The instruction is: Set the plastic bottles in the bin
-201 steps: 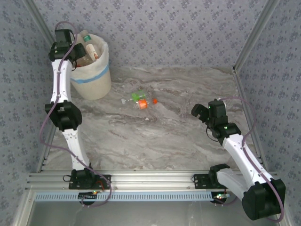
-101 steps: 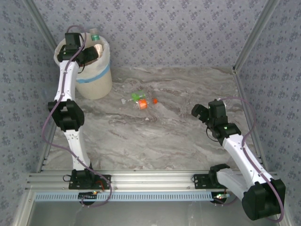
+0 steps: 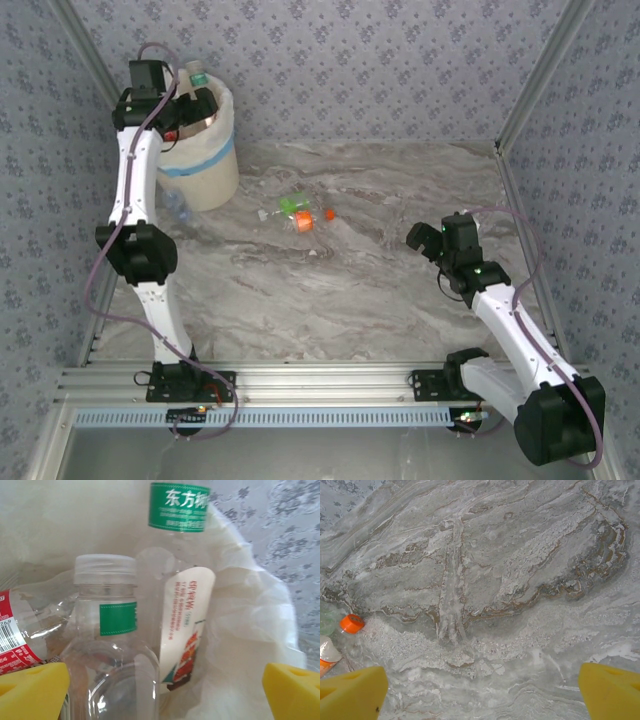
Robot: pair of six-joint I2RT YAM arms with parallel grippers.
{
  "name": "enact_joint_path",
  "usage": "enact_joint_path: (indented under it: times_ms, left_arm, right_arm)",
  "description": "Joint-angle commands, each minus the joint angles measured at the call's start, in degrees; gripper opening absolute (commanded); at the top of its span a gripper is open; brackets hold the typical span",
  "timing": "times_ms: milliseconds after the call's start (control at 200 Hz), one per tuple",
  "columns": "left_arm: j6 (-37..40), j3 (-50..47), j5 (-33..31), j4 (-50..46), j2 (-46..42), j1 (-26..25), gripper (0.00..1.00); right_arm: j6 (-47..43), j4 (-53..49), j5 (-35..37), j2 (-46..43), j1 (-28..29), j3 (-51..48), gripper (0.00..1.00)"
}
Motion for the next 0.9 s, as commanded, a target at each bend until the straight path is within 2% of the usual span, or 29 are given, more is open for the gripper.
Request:
enact_joint_path:
  times_ms: [0,85,235,405,560,595,655,725,765,894]
  left_arm:
    - [-0.31,-1.01,2.78,1.53,-8.44,-0.24,1.0]
    - [-1.15,-8.24,2.31,5.44,-14.48,-0.29,1.0]
    - [-4.22,-29.48,-1.88,17.18,-28.7,-0.09,1.0]
    - [-10.16,-41.88,-3.37,13.53,-36.58,-0.07,1.0]
    - [-13.71,-58.12,-17.96,11.56,-47.98,0.09,0.99]
    - [-14.77,-61.79,-19.26,10.62,-49.96,0.54,0.99]
    - [-15.44,-68.4,-17.49,10.54,-52.96,0.88,0.99]
    - [-15.42,-76.82,-10.59,14.02,-56.08,0.68,0.99]
    - [-16.56,-81.5,-8.66,15.59,-57.08,0.13,0.99]
    - [-17.42,-90.13,-5.97,17.57,-53.33,-0.9,0.99]
  right_arm:
    - [0.94,0.36,0.27,0.12,0.16,0.29,1.0]
    - [1.08,0.56,0.45,0.36,0.16,0.26,1.0]
    - [0.86,1.18,0.35,1.42,0.25,0.52,1.0]
    - [0.63,2.05,-0.64,3.73,0.27,1.64,1.0]
    - [0.5,2.61,-1.09,5.49,0.8,2.42,1.0]
    - [0.59,2.89,-1.06,5.75,0.93,2.37,1.0]
    - [0.59,3.19,-1.11,6.16,1.02,2.27,1.0]
    - [0.5,3.45,-1.04,6.78,1.06,2.37,1.0]
    - [0.38,3.54,-1.1,7.29,1.13,2.58,1.0]
    - [0.02,4.03,-1.57,8.96,1.3,3.41,1.0]
